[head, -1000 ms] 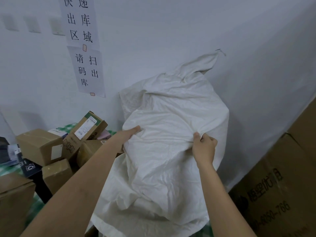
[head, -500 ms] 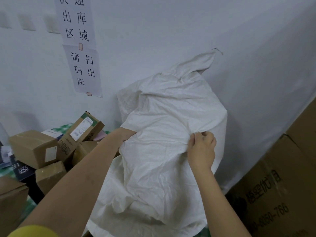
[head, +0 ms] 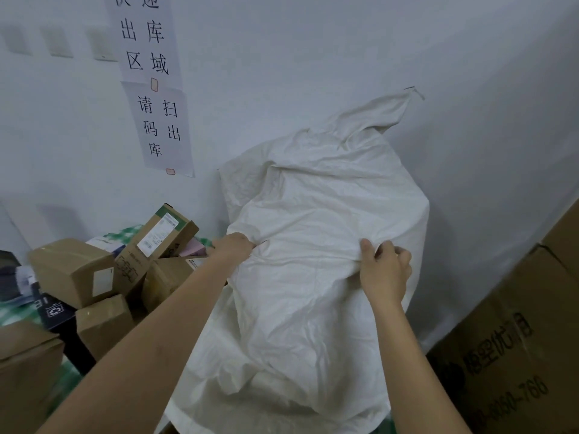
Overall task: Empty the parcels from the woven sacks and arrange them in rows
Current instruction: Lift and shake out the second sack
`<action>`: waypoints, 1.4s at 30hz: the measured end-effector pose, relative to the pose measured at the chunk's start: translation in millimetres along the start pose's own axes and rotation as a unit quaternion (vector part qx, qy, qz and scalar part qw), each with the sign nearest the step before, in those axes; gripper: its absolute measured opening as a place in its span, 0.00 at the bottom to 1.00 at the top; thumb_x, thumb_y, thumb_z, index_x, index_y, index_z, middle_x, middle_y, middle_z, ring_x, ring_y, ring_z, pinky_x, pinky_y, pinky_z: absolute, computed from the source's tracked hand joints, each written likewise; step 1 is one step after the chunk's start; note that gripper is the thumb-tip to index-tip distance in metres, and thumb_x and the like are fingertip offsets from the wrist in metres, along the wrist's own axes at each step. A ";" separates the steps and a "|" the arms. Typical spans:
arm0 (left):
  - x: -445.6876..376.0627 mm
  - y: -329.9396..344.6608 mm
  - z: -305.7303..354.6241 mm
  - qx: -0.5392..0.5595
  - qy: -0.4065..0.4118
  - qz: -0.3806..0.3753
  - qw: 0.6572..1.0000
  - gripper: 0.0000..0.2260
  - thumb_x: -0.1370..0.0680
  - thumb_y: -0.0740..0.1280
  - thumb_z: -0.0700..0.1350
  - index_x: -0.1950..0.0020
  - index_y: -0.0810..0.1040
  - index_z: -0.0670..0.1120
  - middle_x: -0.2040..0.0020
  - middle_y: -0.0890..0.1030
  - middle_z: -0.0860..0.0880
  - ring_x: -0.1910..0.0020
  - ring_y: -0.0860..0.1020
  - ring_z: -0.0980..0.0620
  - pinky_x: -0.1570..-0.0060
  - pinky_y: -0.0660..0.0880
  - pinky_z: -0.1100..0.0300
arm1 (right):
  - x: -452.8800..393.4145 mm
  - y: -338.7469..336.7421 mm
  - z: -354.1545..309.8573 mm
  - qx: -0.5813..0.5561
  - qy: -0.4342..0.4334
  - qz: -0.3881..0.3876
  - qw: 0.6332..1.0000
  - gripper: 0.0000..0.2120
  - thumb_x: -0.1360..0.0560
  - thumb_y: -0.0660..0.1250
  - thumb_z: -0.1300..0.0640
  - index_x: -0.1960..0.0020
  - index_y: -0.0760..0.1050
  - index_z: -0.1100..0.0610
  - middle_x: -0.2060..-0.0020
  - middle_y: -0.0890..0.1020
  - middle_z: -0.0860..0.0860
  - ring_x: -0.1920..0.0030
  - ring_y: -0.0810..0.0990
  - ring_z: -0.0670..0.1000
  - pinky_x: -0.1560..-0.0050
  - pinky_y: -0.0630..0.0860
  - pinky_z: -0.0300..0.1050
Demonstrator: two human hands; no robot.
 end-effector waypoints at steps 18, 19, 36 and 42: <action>64.5 -30.0 11.6 0.223 0.251 0.314 0.888 0.06 0.17 0.55 0.43 0.50 0.69 0.43 0.59 0.72 0.46 0.63 0.71 0.46 0.63 0.66 0.55 | 2.8 -8.5 -6.1 -0.096 -0.048 -0.007 0.994 0.17 0.20 0.60 0.58 0.65 0.59 0.57 0.55 0.71 0.56 0.68 0.67 0.49 0.66 0.65 0.45; 66.1 -30.5 11.3 0.224 0.256 0.319 0.885 0.06 0.17 0.55 0.43 0.50 0.69 0.43 0.59 0.72 0.46 0.62 0.71 0.46 0.63 0.66 0.55 | 2.9 -10.6 -5.3 -0.097 -0.039 -0.008 0.994 0.17 0.20 0.61 0.57 0.65 0.59 0.57 0.56 0.71 0.56 0.68 0.67 0.50 0.66 0.65 0.44; 96.6 -28.2 24.1 0.236 0.346 0.356 0.835 0.06 0.18 0.56 0.38 0.47 0.71 0.38 0.56 0.72 0.50 0.60 0.71 0.50 0.61 0.68 0.59 | 18.9 21.6 -59.2 0.257 -0.308 -0.123 0.908 0.37 0.28 0.59 0.29 0.27 0.63 0.49 0.31 0.65 0.49 0.30 0.61 0.52 0.26 0.44 0.59; 106.1 -21.3 41.4 0.234 0.372 0.338 0.832 0.06 0.19 0.57 0.38 0.49 0.72 0.39 0.55 0.72 0.51 0.59 0.69 0.54 0.60 0.64 0.65 | 9.6 17.7 -67.8 0.190 -0.344 -0.161 0.905 0.09 0.23 0.64 0.43 0.54 0.71 0.48 0.55 0.75 0.46 0.48 0.71 0.51 0.49 0.61 0.45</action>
Point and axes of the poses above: each hand's wrist, its own x-axis away from the middle knuckle, its own y-axis out of the palm, z = x × y, the point moved 6 cm from there along -x, towards the middle knuckle
